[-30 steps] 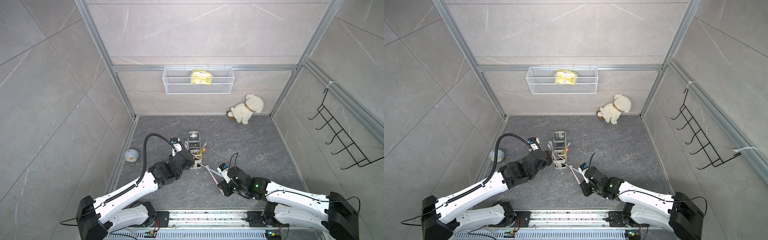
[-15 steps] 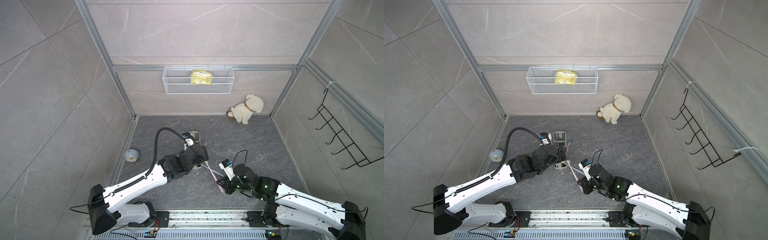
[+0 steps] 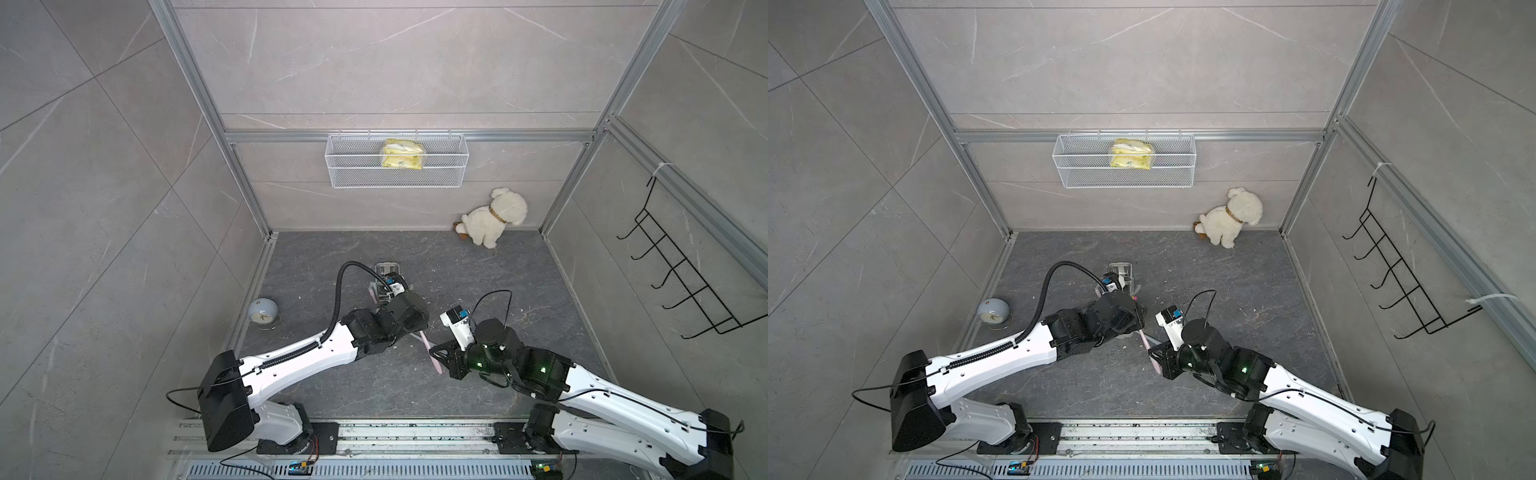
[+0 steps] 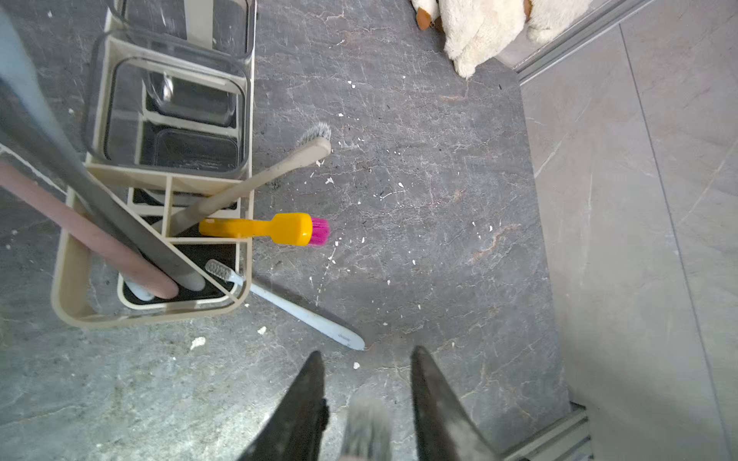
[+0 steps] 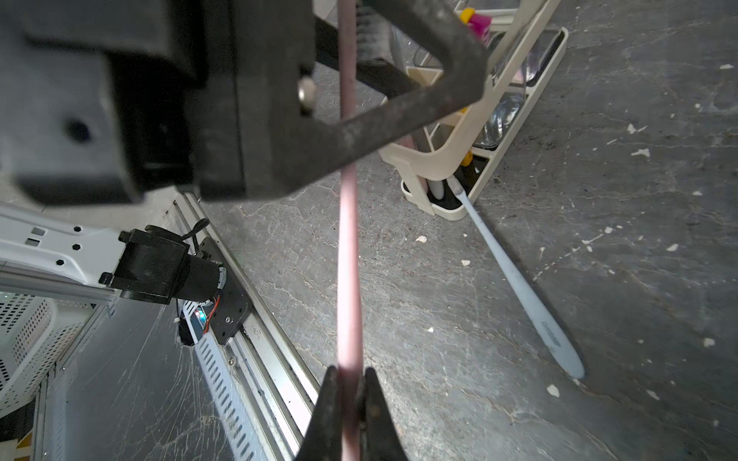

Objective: Place the toothbrush into the toothbrush holder
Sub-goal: Pick up the toothbrush from the toothbrush holder.

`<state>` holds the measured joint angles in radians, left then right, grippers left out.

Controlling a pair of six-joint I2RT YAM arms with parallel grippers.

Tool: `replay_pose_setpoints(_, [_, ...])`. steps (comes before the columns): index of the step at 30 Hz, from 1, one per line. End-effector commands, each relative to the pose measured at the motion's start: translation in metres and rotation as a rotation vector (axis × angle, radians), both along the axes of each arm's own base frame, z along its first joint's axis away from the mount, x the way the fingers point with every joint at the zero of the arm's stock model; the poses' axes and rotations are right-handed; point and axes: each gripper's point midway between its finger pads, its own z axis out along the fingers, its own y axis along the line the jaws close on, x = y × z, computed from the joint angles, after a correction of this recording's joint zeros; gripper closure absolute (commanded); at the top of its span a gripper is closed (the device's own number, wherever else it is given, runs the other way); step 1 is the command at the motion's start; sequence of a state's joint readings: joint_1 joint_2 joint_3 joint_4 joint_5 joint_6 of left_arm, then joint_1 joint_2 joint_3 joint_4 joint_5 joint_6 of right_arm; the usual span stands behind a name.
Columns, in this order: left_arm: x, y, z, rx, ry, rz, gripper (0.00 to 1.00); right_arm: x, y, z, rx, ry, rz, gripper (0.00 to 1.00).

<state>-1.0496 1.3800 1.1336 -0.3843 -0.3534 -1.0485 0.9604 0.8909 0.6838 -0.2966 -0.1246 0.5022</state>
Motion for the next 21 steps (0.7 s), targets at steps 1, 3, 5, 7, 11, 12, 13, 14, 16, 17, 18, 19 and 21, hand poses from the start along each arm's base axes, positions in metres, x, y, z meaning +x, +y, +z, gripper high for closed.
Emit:
replay_pose_setpoints(1, [0.0, -0.003, 0.016, -0.063, -0.02, 0.006, 0.8, 0.003, -0.001, 0.006, -0.004, 0.0, -0.021, 0.97])
replay_pose_setpoints(3, [0.0, -0.001, 0.017, -0.059, -0.02, 0.008, 0.91, 0.004, 0.0, 0.003, -0.01, 0.005, -0.026, 0.96])
replay_pose_setpoints(5, [-0.001, 0.002, 0.017, -0.053, -0.018, 0.013, 0.99, 0.005, 0.001, 0.001, -0.013, 0.01, -0.031, 0.97])
replay_pose_setpoints(7, [-0.002, 0.004, 0.017, -0.048, -0.017, 0.015, 1.0, 0.007, 0.001, 0.0, -0.015, 0.011, -0.038, 0.96])
replay_pose_setpoints(11, [-0.002, 0.01, 0.019, -0.018, -0.023, 0.024, 1.0, 0.009, 0.003, -0.002, -0.024, 0.012, -0.041, 0.71])
replay_pose_setpoints(12, [-0.001, 0.012, 0.021, -0.003, -0.031, 0.026, 1.0, 0.009, 0.002, -0.003, -0.026, 0.009, -0.043, 0.62])
replay_pose_setpoints(13, [0.001, 0.017, 0.025, 0.024, -0.045, 0.032, 1.0, 0.009, 0.0, -0.004, -0.033, 0.005, -0.046, 0.51])
replay_pose_setpoints(14, [0.004, 0.024, 0.031, 0.058, -0.07, 0.043, 1.0, 0.01, -0.003, -0.005, -0.045, 0.001, -0.057, 0.44])
replay_pose_setpoints(16, [0.014, 0.04, 0.049, 0.146, -0.155, 0.076, 1.0, 0.012, -0.011, -0.01, -0.076, -0.006, -0.08, 0.38])
replay_pose_setpoints(17, [0.021, 0.049, 0.061, 0.199, -0.208, 0.096, 1.0, 0.012, -0.014, -0.013, -0.096, -0.007, -0.087, 0.37])
replay_pose_setpoints(18, [0.028, 0.056, 0.072, 0.24, -0.257, 0.109, 1.0, 0.012, -0.016, -0.016, -0.11, -0.008, -0.09, 0.37])
replay_pose_setpoints(19, [0.038, 0.064, 0.085, 0.291, -0.327, 0.135, 1.0, 0.012, -0.017, -0.02, -0.13, -0.003, -0.089, 0.37])
replay_pose_setpoints(21, [0.055, 0.07, 0.107, 0.381, -0.464, 0.162, 1.0, 0.012, -0.018, -0.027, -0.153, 0.008, -0.09, 0.37])
